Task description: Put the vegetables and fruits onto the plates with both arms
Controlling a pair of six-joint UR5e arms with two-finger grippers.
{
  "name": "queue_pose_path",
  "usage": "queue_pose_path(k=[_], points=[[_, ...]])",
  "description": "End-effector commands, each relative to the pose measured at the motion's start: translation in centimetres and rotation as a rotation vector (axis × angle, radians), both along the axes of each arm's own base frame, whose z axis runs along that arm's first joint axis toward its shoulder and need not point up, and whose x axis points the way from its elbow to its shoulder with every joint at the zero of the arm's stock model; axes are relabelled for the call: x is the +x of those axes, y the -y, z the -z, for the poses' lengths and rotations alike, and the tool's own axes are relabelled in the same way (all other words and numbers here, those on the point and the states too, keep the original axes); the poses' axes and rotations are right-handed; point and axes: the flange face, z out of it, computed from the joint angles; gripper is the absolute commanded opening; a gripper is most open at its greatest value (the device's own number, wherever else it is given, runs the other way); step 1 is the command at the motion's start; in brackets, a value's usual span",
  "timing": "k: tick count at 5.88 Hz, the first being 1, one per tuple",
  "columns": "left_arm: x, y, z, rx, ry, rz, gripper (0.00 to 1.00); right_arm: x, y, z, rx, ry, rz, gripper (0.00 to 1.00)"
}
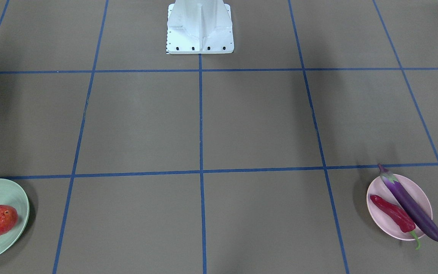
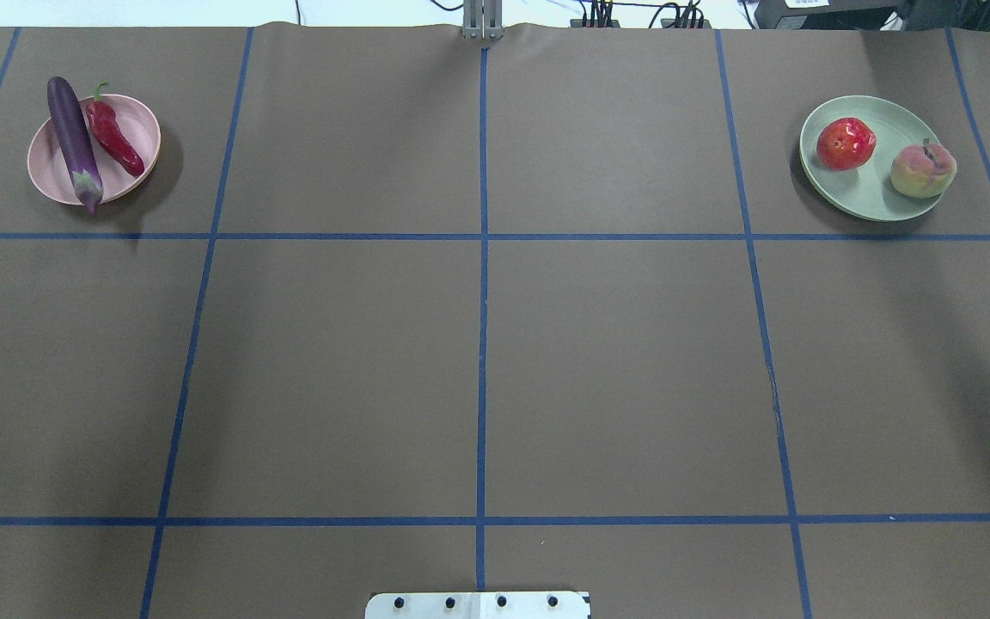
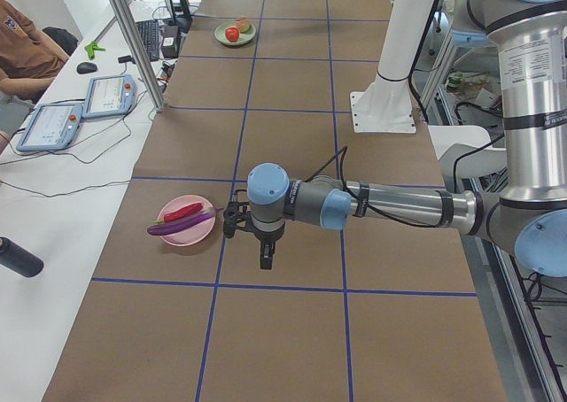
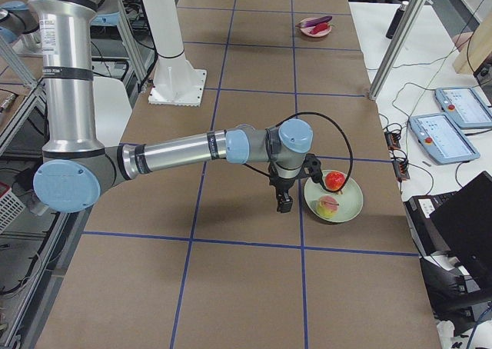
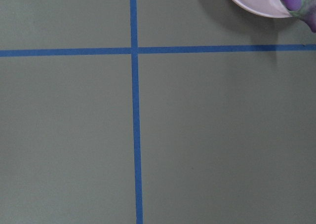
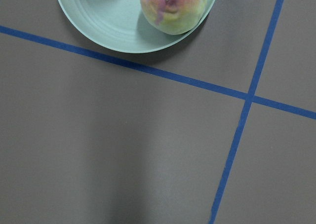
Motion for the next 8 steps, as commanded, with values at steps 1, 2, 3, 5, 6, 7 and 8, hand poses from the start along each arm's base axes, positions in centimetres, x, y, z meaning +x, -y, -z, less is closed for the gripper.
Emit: queue_pose_path(k=[1,2,3,5,6,7,8], points=[[-0.7,-0.4,0.0,0.015,0.004,0.009,1.0,1.2,-1.3,-1.8,-0.012,-0.012,0.023,1.0],[-0.7,-0.5,-0.2,0.014,0.005,0.008,1.0,1.7,-1.7,-1.7,-0.008,-0.012,0.014,1.0],[-0.8,-0.6,-0.2,0.014,0.017,0.012,1.0,1.6,-1.8,-1.9,-0.008,-0.012,0.016,1.0],[-1.4,-2.8,1.2,0.016,0.023,0.033,1.0,1.7,-1.7,-3.9,-0.055,-0.007,0.007,1.0],[-1.5,-3.1,1.4,0.016,0.02,0.034,1.0,3.3,-1.9,-4.0,-0.061,0.012,-0.03,1.0],[-1.3,-3.0,1.2,0.012,0.025,0.03,1.0,3.3,-1.6,-4.0,-0.066,0.011,-0.034,1.0],[-1.5,-3.2,1.0,0.009,0.026,0.035,1.0,3.5,-2.9,-5.3,-0.093,0.01,-0.037,1.0]])
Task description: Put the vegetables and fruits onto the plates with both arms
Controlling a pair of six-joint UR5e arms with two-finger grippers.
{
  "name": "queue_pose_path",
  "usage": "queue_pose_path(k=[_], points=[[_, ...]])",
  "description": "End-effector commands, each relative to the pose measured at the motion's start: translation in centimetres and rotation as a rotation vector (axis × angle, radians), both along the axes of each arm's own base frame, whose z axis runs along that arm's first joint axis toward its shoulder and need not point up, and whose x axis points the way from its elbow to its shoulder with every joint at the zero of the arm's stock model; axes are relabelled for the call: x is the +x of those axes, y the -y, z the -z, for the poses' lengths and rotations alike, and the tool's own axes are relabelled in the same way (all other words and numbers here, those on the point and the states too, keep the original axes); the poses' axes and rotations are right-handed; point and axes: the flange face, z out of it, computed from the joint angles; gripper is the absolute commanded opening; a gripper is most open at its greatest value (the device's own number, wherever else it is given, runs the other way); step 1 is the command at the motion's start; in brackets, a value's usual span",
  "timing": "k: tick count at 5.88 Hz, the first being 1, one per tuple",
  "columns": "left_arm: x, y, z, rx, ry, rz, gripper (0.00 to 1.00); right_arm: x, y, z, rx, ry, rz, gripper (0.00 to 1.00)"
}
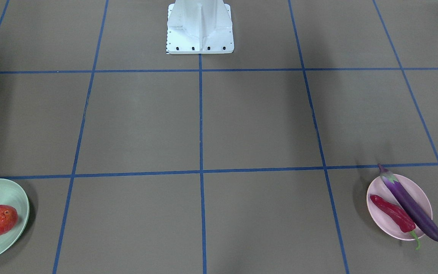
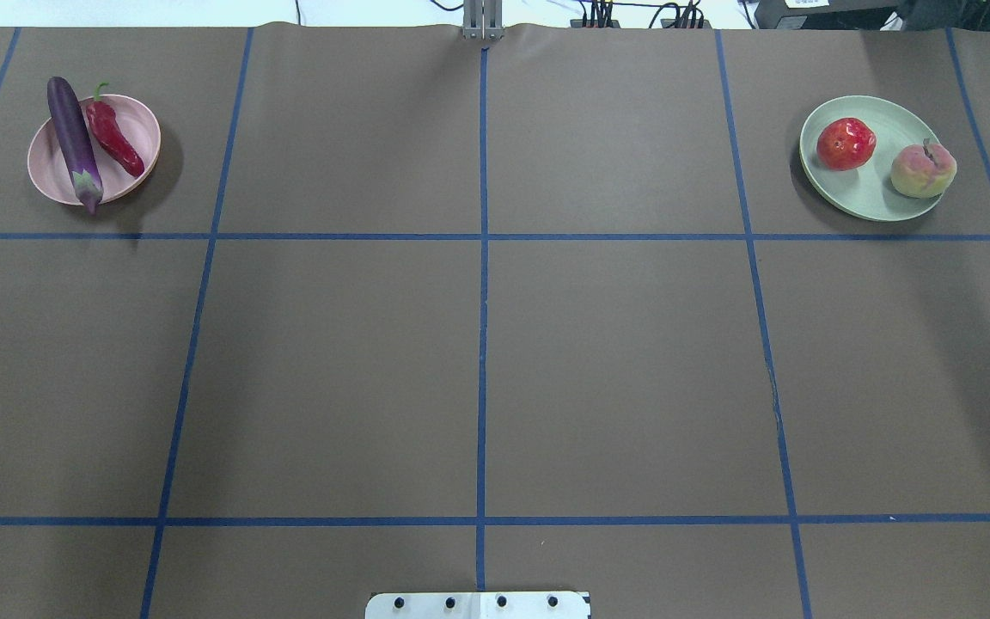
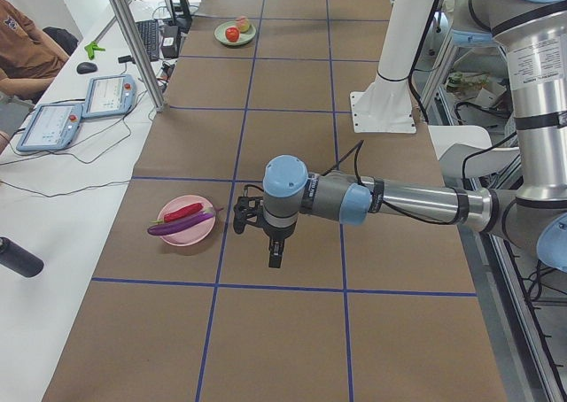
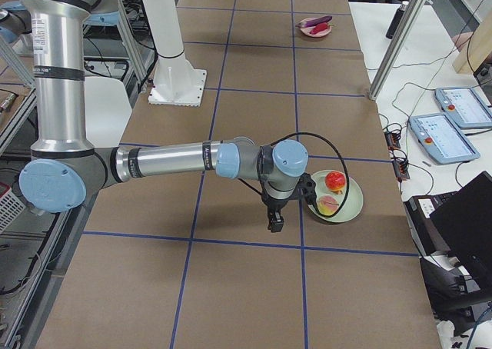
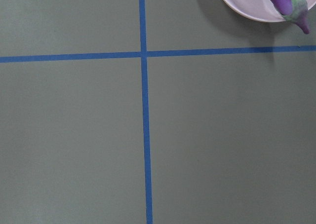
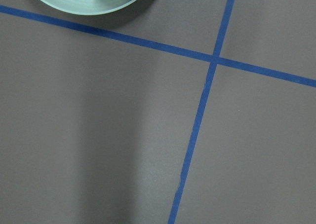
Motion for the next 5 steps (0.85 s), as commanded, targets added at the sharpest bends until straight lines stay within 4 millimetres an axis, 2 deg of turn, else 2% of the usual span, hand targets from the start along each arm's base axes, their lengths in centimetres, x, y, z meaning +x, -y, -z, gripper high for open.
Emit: queue_pose_path(k=[1,2,3,5], points=[[-0.3,-1.1,-0.4,-0.01,0.001,0.004,1.0,0.4,-1.7,-2.0,-0.038,-0.014,-0.002,1.0],[-0.5,-1.8,-0.4,-0.014,0.001,0.009,1.0,0.4,-2.8,-3.1,-0.067,-0.009,-0.006,1.0],[-0.3,-1.7,-1.6,-0.038,0.001,0.005,1.0,0.3,-2.9,-2.9,-0.064,0.0,-0.006,1.0],[-0.3,-1.1,-1.7,-0.038,0.004,0.006,1.0,0.3,-3.0,-3.2,-0.004,0.003,-0.01,1.0]])
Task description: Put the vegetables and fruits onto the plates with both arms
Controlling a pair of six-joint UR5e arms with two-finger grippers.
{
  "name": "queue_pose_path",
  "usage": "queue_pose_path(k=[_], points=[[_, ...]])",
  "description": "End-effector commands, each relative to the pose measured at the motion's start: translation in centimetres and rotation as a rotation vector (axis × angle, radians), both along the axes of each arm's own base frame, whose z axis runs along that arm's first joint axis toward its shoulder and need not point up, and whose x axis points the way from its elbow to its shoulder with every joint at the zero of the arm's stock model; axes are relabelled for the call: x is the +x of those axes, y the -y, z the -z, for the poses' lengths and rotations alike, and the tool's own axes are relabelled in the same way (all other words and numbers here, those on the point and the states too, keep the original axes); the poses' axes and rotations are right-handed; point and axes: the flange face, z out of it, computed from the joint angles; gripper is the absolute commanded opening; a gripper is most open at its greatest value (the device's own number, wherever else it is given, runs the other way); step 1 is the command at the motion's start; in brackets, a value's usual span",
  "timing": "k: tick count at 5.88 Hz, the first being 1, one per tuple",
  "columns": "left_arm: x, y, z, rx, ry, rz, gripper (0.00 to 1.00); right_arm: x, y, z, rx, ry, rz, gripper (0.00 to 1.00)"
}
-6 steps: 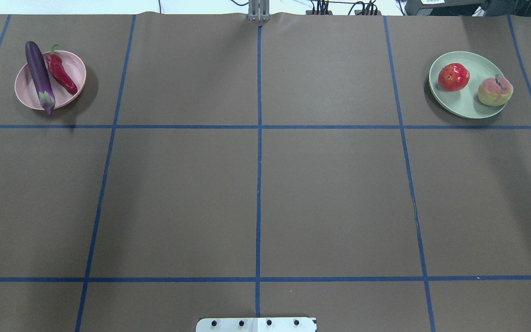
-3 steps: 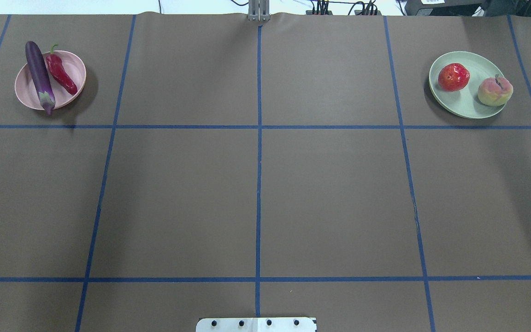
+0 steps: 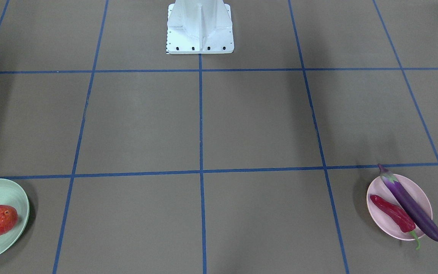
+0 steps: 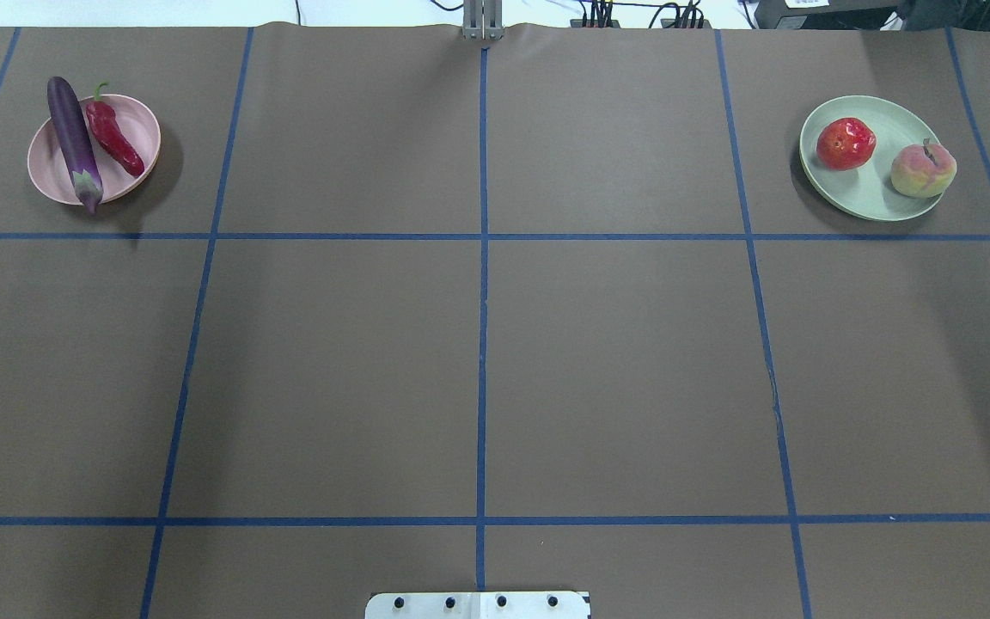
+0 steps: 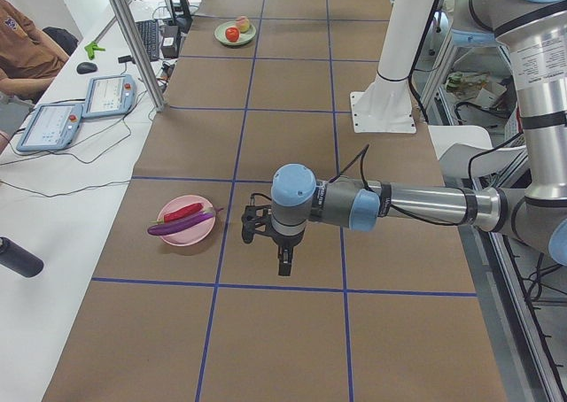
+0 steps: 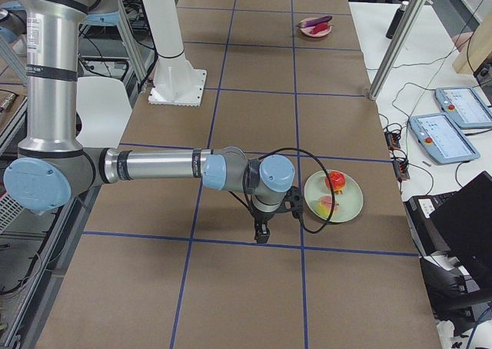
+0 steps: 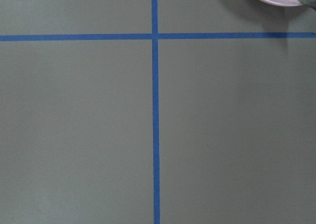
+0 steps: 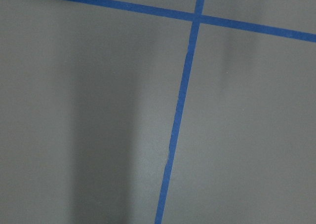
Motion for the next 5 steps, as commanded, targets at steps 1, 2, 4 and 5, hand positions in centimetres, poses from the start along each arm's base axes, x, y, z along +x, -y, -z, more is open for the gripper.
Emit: queue_pose_path(k=[1,2,4,5], points=[[0.1,0.2,-0.1,0.0,0.001,-0.003,1.0,0.1,-1.0,0.0,0.026,0.005,-0.004,1.0],[0.0,0.2,-0.1,0.001,0.001,-0.001,1.0,0.5,-1.2,1.1,0.047,0.006,-0.013,1.0],[0.1,0.1,-0.3,-0.002,0.0,-0.004,1.0,1.0,-1.0,1.9,0.065,0.005,-0.025,1.0],[0.1,0.1,-0.7,-0.012,0.001,-0.004,1.0,1.0,-1.0,1.9,0.065,0.005,-0.025,1.0]])
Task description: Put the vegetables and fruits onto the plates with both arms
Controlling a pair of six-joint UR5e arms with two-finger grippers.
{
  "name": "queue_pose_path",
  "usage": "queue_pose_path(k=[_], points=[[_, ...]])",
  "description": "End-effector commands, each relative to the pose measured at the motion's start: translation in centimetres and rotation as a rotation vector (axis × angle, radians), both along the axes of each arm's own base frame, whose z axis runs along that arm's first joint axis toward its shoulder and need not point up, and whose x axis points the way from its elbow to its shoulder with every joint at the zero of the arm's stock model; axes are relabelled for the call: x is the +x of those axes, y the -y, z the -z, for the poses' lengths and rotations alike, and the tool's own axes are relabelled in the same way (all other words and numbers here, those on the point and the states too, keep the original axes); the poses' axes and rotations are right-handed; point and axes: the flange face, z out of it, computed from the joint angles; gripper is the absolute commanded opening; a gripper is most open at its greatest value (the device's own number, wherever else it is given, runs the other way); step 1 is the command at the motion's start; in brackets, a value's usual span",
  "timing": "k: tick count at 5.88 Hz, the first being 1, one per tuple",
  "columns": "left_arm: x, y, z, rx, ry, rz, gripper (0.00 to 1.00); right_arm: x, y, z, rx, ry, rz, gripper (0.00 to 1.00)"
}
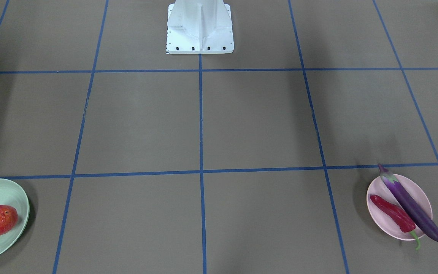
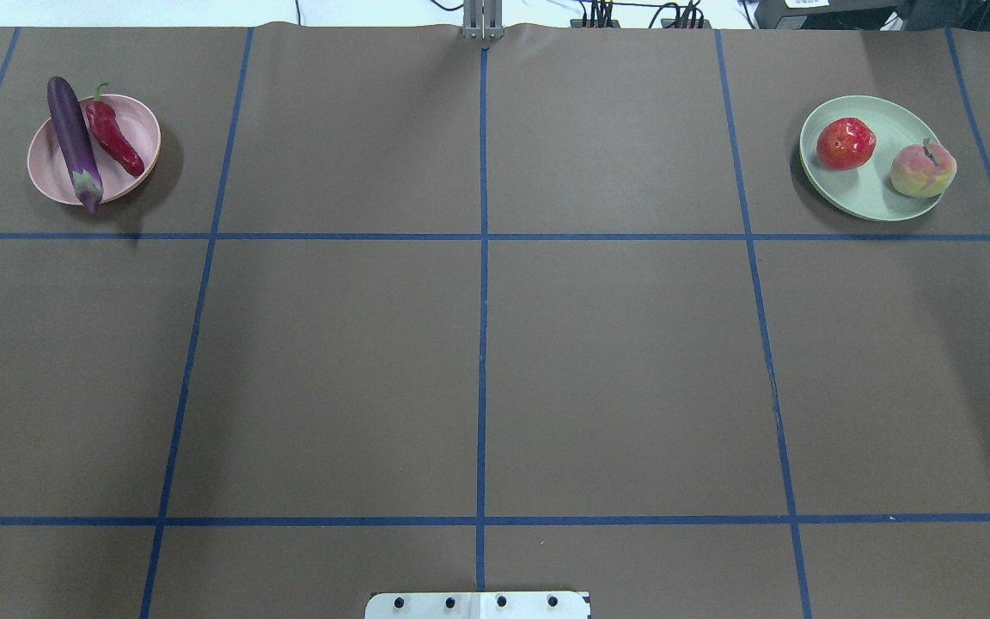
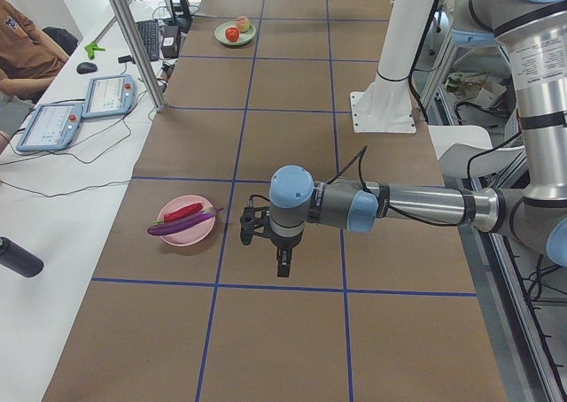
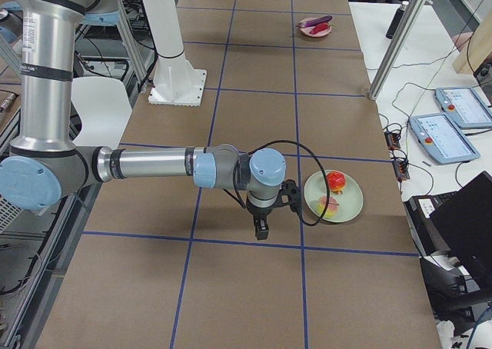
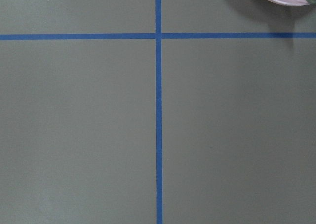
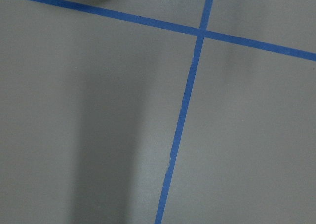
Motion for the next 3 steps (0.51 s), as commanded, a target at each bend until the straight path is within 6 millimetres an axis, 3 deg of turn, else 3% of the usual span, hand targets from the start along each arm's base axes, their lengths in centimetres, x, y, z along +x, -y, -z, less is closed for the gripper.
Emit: queue_pose_path(k=[1,3], points=[[0.0,0.0,-0.4,-0.008,0.0,0.001,1.0,0.3,0.2,0.1,0.005,-0.004,-0.004,1.0],[0.0,0.3,-2.0,-0.029,-0.001,-0.002,1.0,0.4,-0.1,-0.4,-0.006,-0.008,-0.005,1.0]])
